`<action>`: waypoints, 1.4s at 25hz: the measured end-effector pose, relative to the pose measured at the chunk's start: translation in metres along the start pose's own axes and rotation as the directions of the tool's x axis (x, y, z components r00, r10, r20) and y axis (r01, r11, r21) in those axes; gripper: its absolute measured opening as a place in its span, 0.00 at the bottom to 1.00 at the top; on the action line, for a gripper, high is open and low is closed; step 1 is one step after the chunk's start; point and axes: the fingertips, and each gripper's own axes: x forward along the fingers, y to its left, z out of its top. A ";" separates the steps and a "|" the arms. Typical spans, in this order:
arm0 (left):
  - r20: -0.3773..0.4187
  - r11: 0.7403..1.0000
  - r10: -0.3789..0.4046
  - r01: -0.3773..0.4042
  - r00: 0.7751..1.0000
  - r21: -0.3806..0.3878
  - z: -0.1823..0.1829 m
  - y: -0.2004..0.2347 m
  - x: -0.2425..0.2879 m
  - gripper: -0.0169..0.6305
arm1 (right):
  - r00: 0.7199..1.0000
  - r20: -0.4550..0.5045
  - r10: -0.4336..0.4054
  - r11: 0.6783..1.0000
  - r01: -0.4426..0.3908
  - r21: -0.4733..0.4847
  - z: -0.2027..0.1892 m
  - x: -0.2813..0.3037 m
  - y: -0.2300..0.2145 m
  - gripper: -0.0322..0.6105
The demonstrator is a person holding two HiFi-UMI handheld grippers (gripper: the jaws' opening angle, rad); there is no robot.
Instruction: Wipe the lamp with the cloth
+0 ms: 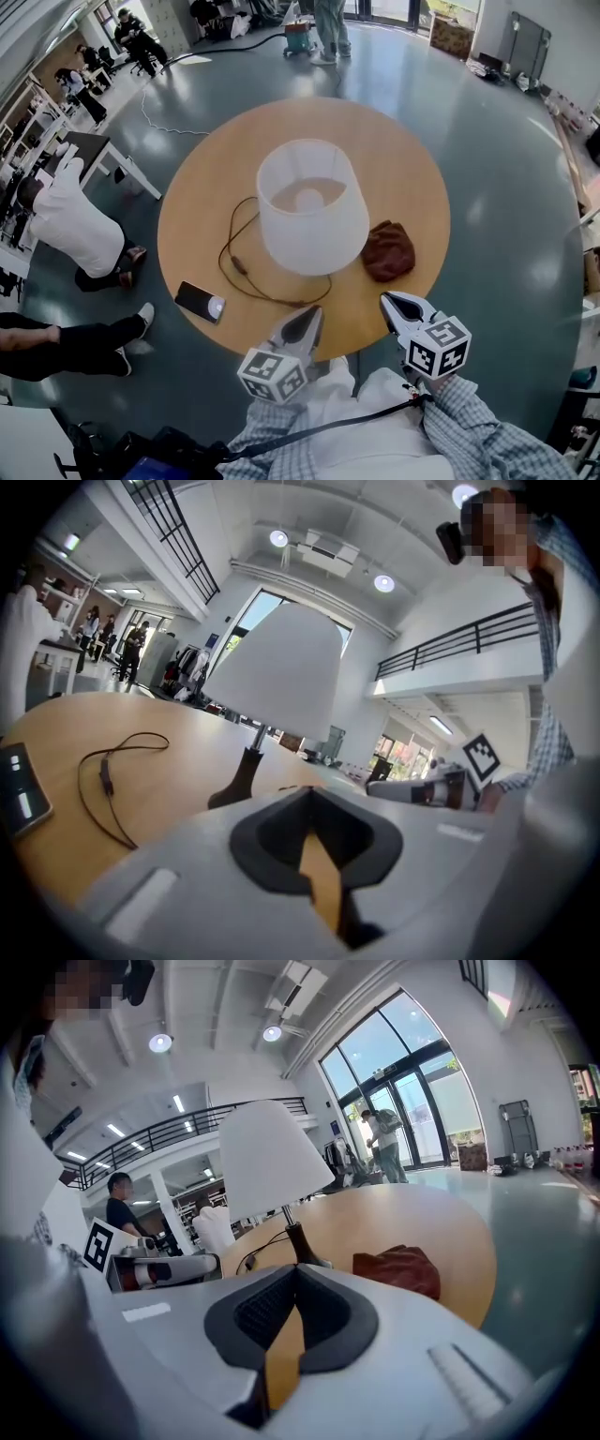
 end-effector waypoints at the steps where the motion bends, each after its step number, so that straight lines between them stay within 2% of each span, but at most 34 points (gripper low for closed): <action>1: -0.003 1.000 -0.001 0.001 1.000 -0.005 0.001 0.004 0.003 0.02 | 1.000 -0.004 -0.002 1.000 0.002 0.002 0.000 0.004 -0.002 0.05; 7: -0.006 0.998 -0.020 0.019 1.000 -0.062 0.001 0.025 0.023 0.02 | 0.999 -0.038 0.005 1.000 -0.004 0.009 0.003 0.025 -0.015 0.05; 14: 0.082 0.990 -0.077 0.085 0.994 -0.109 0.020 0.017 0.037 0.02 | 0.995 -0.076 0.065 0.997 -0.068 -0.028 0.024 0.044 -0.029 0.05; 16: 0.103 0.987 -0.104 0.116 0.989 -0.114 0.024 0.014 0.039 0.10 | 0.993 -0.081 0.083 0.996 -0.086 -0.037 0.029 0.051 -0.030 0.05; 18: 0.139 0.980 -0.136 0.153 0.981 -0.127 0.030 0.010 0.039 0.20 | 0.991 -0.086 0.098 0.994 -0.102 -0.037 0.031 0.057 -0.031 0.05; 22: 0.208 0.956 -0.162 0.205 0.965 -0.210 0.051 0.003 0.042 0.33 | 0.986 -0.108 0.124 0.990 -0.130 -0.047 0.032 0.066 -0.032 0.05; 25: 0.270 0.939 -0.175 0.243 0.947 -0.242 0.062 0.003 0.046 0.40 | 0.982 -0.135 0.135 0.988 -0.143 -0.055 0.026 0.069 -0.034 0.05; 30: 0.383 0.912 -0.179 0.299 0.906 -0.280 0.085 0.004 0.047 0.41 | 0.976 -0.189 0.108 0.988 -0.126 -0.086 0.013 0.072 -0.052 0.05; 33: 0.401 0.909 -0.196 0.319 0.895 -0.268 0.091 0.002 0.046 0.36 | 0.968 -0.237 0.079 0.983 -0.115 -0.143 0.004 0.078 -0.068 0.05; 35: 0.403 0.910 -0.207 0.327 0.891 -0.256 0.093 0.001 0.046 0.33 | 0.955 -0.287 0.074 0.970 -0.136 -0.202 -0.002 0.085 -0.076 0.05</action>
